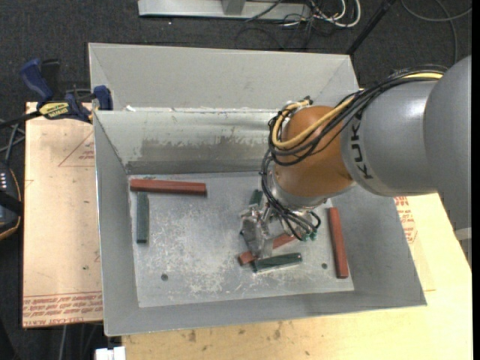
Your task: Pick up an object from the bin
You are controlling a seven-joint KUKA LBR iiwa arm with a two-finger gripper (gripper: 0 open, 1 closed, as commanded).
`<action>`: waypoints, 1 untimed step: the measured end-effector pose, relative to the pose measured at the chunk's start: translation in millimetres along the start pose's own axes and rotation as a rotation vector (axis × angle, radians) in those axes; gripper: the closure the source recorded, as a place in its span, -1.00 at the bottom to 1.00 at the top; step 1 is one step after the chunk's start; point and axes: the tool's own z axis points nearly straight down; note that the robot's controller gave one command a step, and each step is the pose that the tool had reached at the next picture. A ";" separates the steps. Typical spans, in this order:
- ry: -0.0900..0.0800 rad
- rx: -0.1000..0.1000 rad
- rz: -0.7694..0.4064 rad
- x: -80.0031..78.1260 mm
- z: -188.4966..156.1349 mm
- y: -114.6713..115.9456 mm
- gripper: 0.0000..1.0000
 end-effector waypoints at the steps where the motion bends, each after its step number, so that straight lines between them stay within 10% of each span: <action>1: 0.007 0.005 0.002 10.0 -34.3 -3.5 1.00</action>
Offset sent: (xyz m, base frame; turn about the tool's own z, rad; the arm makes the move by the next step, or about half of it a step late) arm -0.0613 -0.0491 -0.0094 -0.0466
